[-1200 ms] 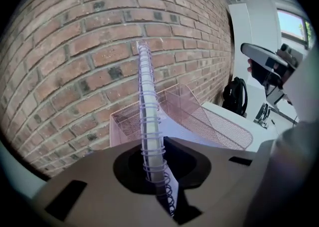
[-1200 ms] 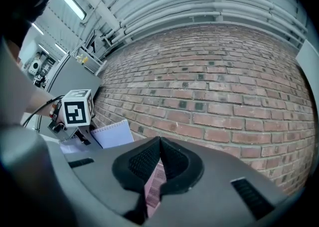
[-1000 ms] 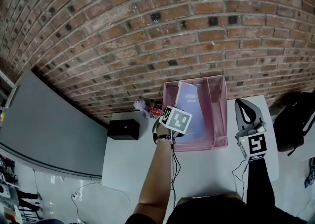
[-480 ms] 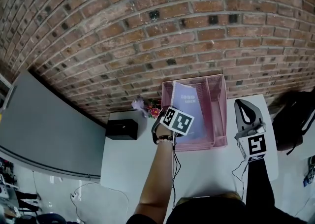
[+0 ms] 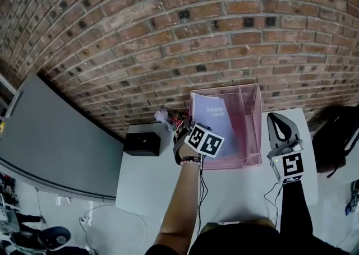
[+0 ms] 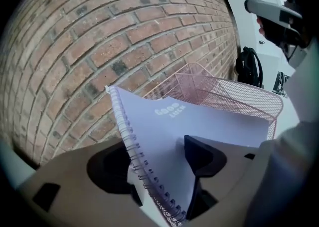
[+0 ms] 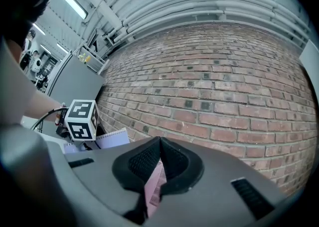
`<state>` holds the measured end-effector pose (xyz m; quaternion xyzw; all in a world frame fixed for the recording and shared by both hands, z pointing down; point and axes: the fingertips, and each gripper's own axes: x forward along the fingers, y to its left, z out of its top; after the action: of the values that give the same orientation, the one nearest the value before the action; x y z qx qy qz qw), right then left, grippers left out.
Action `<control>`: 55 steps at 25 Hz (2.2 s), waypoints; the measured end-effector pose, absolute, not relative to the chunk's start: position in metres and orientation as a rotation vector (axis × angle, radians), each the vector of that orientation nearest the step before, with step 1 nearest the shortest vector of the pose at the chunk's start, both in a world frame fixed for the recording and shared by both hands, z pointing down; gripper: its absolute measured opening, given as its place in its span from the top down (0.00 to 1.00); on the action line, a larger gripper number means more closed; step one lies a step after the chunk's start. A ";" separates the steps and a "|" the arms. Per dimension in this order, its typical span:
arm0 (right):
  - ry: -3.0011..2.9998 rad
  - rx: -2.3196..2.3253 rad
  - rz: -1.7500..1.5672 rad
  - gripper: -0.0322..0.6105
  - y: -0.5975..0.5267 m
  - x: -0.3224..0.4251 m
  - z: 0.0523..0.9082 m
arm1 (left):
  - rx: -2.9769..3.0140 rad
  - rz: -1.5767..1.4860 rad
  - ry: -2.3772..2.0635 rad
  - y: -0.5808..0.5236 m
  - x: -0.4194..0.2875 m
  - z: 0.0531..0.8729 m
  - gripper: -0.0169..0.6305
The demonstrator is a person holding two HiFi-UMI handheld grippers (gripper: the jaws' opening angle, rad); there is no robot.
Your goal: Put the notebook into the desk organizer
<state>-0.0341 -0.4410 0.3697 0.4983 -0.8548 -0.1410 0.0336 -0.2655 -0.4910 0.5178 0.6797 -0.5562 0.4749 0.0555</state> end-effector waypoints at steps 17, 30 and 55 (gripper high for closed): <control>-2.676 1.499 -0.466 0.92 -0.406 -0.058 0.359 | 2.060 1.451 -1.821 -0.453 -0.290 0.501 0.40; -2.694 1.499 -0.441 0.92 -0.378 -0.074 0.356 | 2.217 1.027 -1.848 -0.422 -0.279 0.464 0.41; -2.691 1.658 -0.383 0.92 -0.321 -0.093 0.349 | 2.614 0.196 -1.855 -0.317 -0.258 0.353 0.41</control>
<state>-0.0928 -0.3208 0.3492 0.5207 -0.8450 -0.1204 -0.0213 -0.2577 -0.3173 0.3526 0.8135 -0.5774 0.0609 -0.0347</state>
